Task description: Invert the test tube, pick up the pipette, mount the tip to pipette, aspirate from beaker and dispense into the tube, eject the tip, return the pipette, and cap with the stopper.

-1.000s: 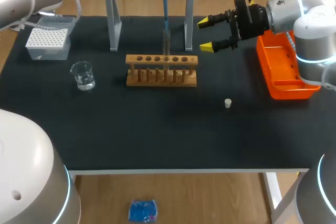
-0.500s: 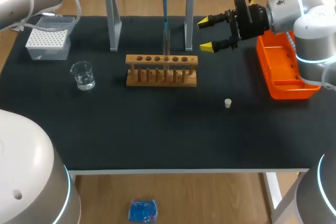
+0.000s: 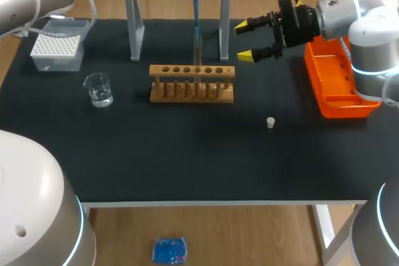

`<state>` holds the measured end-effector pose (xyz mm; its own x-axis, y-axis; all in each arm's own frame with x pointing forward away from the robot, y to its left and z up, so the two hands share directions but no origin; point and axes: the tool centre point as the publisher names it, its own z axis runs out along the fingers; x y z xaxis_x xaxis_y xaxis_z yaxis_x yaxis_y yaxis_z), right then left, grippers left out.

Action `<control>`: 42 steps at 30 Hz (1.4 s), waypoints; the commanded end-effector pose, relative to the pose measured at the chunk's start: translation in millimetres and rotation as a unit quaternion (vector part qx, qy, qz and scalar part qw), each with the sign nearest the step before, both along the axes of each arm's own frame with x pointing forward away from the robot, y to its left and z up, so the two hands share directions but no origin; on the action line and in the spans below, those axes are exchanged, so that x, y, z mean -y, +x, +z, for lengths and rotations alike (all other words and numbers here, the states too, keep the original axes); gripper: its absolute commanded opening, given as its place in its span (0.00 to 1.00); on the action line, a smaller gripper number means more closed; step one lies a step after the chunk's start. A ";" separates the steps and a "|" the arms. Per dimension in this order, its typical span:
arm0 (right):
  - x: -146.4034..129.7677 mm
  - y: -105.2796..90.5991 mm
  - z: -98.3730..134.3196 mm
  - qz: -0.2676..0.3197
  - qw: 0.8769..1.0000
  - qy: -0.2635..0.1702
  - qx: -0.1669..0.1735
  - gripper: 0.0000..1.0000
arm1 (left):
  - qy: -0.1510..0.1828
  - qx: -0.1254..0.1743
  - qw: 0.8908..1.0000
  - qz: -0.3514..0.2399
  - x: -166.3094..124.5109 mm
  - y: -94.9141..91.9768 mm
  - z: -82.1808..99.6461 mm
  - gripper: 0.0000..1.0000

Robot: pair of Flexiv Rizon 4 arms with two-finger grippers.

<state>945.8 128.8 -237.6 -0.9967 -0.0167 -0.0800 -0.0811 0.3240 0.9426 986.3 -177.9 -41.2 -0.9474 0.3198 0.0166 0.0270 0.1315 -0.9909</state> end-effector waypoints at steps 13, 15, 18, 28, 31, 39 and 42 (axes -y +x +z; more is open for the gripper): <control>0.3 0.1 -0.2 0.000 1.000 0.000 0.000 1.00 | 0.017 0.020 1.000 0.013 2.7 -8.0 -1.8 0.00; 0.3 0.1 -0.2 0.000 1.000 0.000 0.000 1.00 | 0.017 0.021 1.000 0.014 2.6 -8.5 -2.5 0.00; 0.3 0.1 -0.2 0.000 1.000 0.000 0.000 1.00 | 0.016 0.025 0.999 0.015 2.7 -9.2 -3.9 0.00; 0.3 0.1 -0.2 0.000 1.000 0.000 0.000 1.00 | 0.012 0.037 0.999 0.017 2.8 -11.4 -7.7 0.00; 0.3 0.1 -0.2 0.000 1.000 0.000 0.000 1.00 | 0.013 0.039 0.999 0.018 3.3 -12.3 -9.3 0.00; 0.3 0.1 -0.2 0.000 1.000 0.000 0.000 1.00 | 0.016 0.039 0.999 0.018 4.6 -12.2 -12.3 0.00; 0.3 0.1 -0.2 0.000 1.000 0.000 0.000 1.00 | 0.017 0.042 0.999 0.019 5.4 -12.6 -12.9 0.00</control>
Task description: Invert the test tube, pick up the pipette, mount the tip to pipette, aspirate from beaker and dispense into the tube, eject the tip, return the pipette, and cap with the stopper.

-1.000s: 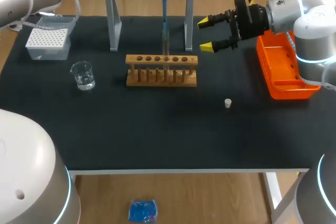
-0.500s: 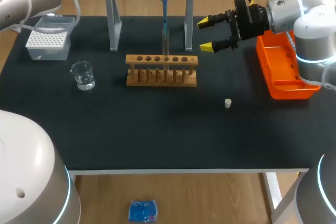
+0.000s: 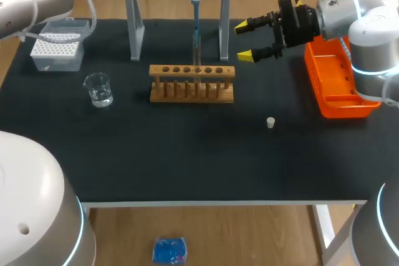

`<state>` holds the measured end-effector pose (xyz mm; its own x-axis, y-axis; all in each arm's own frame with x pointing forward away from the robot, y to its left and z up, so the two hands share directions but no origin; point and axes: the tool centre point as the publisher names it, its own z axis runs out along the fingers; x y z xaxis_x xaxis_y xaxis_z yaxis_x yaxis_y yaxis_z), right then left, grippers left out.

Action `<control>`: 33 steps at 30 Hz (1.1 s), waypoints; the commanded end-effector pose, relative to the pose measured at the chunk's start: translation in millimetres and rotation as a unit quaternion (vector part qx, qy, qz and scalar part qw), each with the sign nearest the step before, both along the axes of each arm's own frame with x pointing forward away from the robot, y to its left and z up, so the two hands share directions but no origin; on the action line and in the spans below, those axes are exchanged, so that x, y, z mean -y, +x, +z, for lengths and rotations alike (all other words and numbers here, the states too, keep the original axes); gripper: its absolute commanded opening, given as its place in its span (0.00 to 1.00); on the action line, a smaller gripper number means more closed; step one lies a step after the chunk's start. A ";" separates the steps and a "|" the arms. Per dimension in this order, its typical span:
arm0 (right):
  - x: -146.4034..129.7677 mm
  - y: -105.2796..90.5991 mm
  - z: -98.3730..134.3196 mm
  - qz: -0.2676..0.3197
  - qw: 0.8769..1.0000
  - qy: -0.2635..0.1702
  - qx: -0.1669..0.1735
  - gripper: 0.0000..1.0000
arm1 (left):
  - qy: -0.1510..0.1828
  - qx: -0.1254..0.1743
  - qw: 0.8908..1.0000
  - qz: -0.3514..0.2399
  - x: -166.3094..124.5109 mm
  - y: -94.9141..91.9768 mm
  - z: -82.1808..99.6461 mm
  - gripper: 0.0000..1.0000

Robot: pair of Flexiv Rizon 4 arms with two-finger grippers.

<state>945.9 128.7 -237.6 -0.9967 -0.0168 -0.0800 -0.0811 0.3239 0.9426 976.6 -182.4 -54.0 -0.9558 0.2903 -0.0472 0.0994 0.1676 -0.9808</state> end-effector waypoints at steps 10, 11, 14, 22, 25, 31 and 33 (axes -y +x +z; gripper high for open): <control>0.3 0.1 -0.2 0.000 1.000 0.000 0.000 1.00 | 0.002 0.005 1.000 0.003 2.7 -5.3 -4.6 0.00; 0.3 0.1 -0.2 0.000 1.000 0.000 0.000 1.00 | 0.003 0.005 1.000 0.004 2.8 -5.4 -4.8 0.00; 0.3 0.1 -0.2 0.000 1.000 0.000 0.000 1.00 | 0.006 0.004 1.000 0.004 3.8 -5.7 -6.0 0.00; 0.3 0.1 -0.2 0.000 1.000 0.000 0.000 1.00 | 0.008 0.008 1.000 0.006 5.1 -5.8 -8.2 0.00; 0.3 0.1 -0.2 0.000 1.000 0.000 0.000 1.00 | 0.010 0.009 1.000 0.006 5.8 -6.0 -8.9 0.00; 0.3 0.1 -0.2 0.000 1.000 0.000 0.000 1.00 | 0.009 0.010 1.000 0.007 6.8 -6.3 -10.7 0.00; 0.3 0.1 -0.2 0.000 1.000 0.000 0.000 1.00 | 0.008 0.010 1.000 0.007 7.0 -6.2 -11.6 0.00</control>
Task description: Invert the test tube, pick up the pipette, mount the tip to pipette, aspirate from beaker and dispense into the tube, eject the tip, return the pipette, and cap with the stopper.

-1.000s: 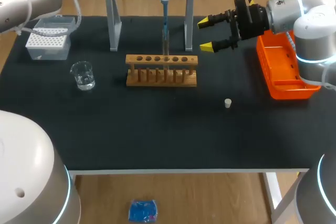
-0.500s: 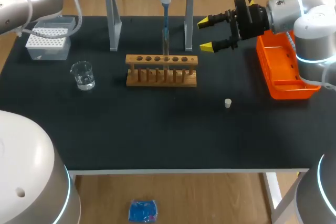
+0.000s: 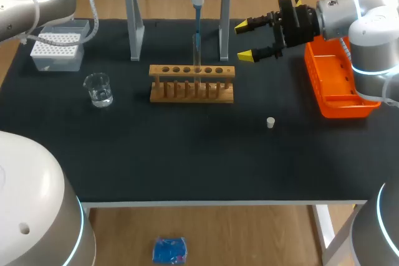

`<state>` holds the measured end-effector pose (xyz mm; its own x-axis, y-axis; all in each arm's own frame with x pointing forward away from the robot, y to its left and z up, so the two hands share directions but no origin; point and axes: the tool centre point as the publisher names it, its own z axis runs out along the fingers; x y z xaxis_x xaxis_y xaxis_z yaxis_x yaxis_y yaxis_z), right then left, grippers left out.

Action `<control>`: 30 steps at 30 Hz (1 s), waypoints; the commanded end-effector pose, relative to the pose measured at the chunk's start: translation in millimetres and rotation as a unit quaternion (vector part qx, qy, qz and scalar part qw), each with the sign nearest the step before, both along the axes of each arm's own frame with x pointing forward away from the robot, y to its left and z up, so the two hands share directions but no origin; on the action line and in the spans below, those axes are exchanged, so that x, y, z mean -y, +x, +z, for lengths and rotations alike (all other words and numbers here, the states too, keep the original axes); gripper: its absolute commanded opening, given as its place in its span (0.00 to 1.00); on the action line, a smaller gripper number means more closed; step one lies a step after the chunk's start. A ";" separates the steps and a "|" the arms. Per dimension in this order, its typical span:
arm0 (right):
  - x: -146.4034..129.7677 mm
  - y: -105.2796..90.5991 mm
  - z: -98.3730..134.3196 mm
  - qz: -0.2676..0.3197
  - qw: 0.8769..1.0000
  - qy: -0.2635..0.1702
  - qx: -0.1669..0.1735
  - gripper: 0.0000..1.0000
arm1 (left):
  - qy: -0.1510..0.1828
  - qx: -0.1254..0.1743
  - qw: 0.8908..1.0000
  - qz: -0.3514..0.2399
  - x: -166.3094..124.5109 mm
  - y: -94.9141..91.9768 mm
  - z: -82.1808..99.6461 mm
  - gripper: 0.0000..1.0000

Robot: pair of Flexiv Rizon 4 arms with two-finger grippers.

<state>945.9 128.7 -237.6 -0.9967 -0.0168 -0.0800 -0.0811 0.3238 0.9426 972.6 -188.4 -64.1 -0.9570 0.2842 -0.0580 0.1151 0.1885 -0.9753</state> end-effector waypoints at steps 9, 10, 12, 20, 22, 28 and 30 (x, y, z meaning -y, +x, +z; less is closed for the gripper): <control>0.2 0.1 -0.2 0.000 1.000 0.000 0.000 1.00 | -0.005 -0.002 1.000 0.005 0.6 -2.9 -5.8 0.00; 0.2 0.1 -0.2 0.000 1.000 0.000 0.000 1.00 | -0.005 -0.002 1.000 0.005 0.5 -3.1 -6.2 0.00; 0.2 0.1 -0.2 0.000 1.000 0.000 0.000 1.00 | -0.006 -0.002 1.000 0.006 -0.1 -3.4 -7.2 0.00; 0.2 0.1 -0.2 0.000 1.000 0.000 0.000 1.00 | -0.005 0.000 1.000 0.009 -1.4 -3.8 -8.1 0.00; 0.2 0.1 -0.2 0.000 1.000 0.000 0.000 1.00 | -0.005 0.000 1.000 0.009 -1.6 -3.8 -8.2 0.00; 0.2 0.1 -0.2 0.000 1.000 0.000 0.000 1.00 | -0.008 0.001 1.000 0.010 -2.8 -3.6 -9.7 0.00; 0.2 0.1 -0.2 0.000 1.000 0.000 0.000 1.00 | -0.009 0.001 1.000 0.011 -3.0 -3.4 -10.4 0.00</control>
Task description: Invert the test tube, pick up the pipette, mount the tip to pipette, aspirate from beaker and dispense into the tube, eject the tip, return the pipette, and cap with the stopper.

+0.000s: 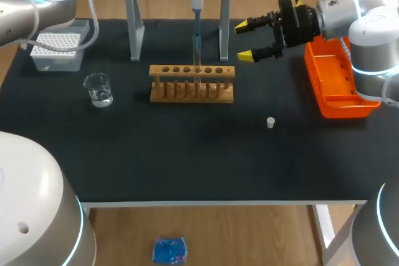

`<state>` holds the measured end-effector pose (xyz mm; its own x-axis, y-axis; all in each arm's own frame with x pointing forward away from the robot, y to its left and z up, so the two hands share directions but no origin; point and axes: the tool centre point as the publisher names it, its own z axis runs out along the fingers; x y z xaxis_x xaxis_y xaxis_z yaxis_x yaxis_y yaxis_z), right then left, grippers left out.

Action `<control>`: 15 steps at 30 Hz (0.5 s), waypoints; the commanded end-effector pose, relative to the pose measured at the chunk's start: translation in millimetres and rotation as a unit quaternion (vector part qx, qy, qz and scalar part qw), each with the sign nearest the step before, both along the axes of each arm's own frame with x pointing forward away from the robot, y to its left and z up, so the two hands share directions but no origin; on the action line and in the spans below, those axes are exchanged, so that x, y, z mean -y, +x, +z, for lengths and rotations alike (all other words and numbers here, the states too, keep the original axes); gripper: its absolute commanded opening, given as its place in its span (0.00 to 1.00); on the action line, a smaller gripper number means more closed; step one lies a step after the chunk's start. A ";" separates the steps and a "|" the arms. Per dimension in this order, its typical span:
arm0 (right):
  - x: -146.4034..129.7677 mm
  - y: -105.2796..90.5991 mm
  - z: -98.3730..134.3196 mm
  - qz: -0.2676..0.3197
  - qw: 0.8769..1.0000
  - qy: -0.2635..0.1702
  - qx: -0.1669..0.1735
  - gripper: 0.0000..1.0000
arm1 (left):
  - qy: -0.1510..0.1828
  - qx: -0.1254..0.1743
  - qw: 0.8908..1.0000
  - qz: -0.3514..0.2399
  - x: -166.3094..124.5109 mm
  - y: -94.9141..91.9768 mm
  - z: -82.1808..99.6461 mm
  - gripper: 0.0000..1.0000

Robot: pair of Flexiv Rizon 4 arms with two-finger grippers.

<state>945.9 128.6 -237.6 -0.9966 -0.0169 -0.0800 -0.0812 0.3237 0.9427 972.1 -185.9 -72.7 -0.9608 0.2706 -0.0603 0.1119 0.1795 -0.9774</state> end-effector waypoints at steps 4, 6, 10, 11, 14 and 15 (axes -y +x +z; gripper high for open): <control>0.2 0.1 -0.2 0.000 1.000 0.000 0.000 1.00 | -0.005 0.002 1.000 0.005 -0.7 -2.7 -2.9 0.00; 0.2 0.1 -0.2 0.000 1.000 0.000 0.000 1.00 | -0.006 0.003 1.000 0.005 -0.8 -2.7 -3.5 0.00; 0.2 0.1 -0.2 0.000 1.000 0.000 0.000 1.00 | -0.008 0.003 1.000 0.005 -0.6 -2.6 -4.8 0.00; 0.2 0.1 -0.2 0.000 1.000 0.000 0.000 1.00 | -0.008 0.003 1.000 0.005 -0.6 -2.6 -5.2 0.00; 0.2 0.1 -0.2 0.000 1.000 0.000 0.000 1.00 | -0.009 0.002 1.000 0.006 -0.7 -2.6 -6.2 0.00; 0.2 0.1 -0.2 0.000 1.000 0.000 0.000 1.00 | -0.010 0.001 1.000 0.006 -0.7 -2.6 -6.3 0.00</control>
<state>945.9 128.6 -237.6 -0.9966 -0.0169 -0.0800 -0.0812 0.3236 0.9427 971.5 -184.9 -77.9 -0.9626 0.2632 -0.0642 0.1110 0.1666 -0.9798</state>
